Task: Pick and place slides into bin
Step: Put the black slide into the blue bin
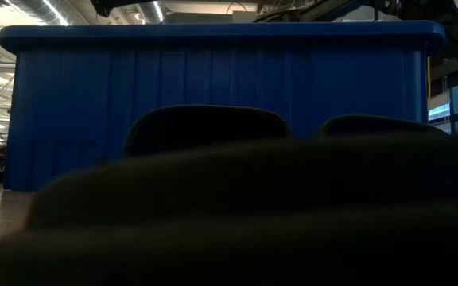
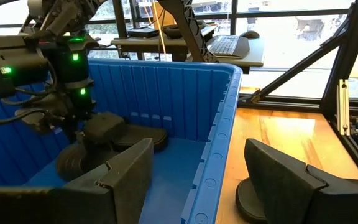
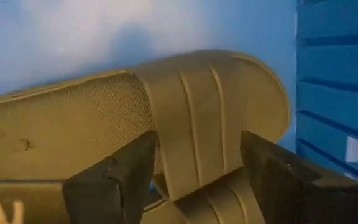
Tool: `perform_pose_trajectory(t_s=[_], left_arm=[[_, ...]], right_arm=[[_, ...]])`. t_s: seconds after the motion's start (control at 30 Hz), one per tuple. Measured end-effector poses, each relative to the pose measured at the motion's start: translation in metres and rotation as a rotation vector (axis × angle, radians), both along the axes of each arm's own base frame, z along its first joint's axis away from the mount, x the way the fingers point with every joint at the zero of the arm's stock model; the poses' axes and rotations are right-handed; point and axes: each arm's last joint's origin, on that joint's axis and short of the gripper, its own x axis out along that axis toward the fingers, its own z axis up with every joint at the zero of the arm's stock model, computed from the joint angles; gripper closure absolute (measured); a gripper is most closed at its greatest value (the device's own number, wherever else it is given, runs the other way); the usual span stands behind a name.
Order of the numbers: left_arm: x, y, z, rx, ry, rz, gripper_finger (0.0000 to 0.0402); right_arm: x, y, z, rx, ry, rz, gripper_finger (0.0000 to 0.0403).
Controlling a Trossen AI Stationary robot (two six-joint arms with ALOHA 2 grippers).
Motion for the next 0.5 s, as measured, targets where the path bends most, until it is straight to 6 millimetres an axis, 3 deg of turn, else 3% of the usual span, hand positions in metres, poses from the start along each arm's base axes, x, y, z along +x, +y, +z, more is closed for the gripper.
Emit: perform_pose_trajectory(t_s=[0.5], left_arm=[[-0.0006,0.0003,-0.0032,0.018,0.032,0.0,0.0153]], right_arm=[[-0.0065,0.003,-0.0033,0.021,0.083,0.077,0.0169]])
